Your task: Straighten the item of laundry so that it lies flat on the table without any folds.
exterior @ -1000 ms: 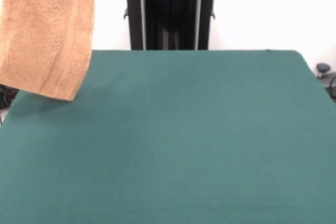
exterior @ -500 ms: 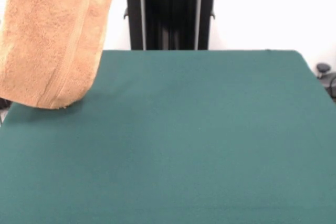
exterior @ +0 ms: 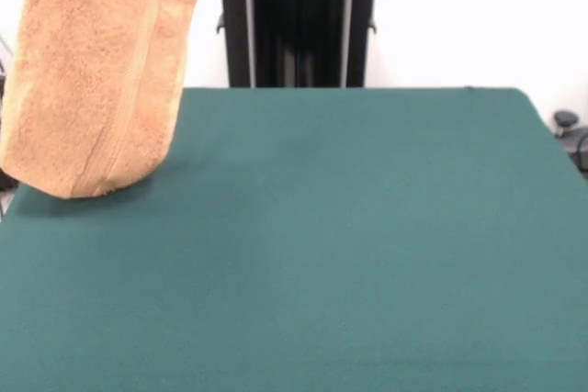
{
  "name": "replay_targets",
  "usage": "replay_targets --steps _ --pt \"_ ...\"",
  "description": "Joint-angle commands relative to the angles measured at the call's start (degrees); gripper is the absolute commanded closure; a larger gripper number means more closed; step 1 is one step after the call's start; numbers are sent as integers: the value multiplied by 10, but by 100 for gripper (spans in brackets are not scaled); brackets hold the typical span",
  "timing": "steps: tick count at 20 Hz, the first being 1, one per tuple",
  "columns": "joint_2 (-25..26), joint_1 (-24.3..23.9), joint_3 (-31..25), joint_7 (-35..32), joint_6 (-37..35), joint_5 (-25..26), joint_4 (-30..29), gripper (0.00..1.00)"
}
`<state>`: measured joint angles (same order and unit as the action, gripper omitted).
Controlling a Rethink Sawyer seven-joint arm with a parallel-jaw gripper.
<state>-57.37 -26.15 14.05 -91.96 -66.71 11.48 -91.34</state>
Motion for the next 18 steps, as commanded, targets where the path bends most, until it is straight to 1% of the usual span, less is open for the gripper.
replay_targets --steps 1,3,4,6,8,10,11,18 --pt "7 6 -32 -25 43 -3 -82 100" --pt "9 6 -33 -16 38 6 -76 100" --pt "8 10 -33 -9 58 25 -70 0" --pt "7 10 -35 -5 72 31 -69 0" --pt "8 10 -34 -14 53 20 -71 0" --pt "7 9 -34 -19 63 15 -77 0" --pt "9 9 -33 -24 54 12 -77 0" --pt "16 -3 -36 -19 70 2 -91 0"
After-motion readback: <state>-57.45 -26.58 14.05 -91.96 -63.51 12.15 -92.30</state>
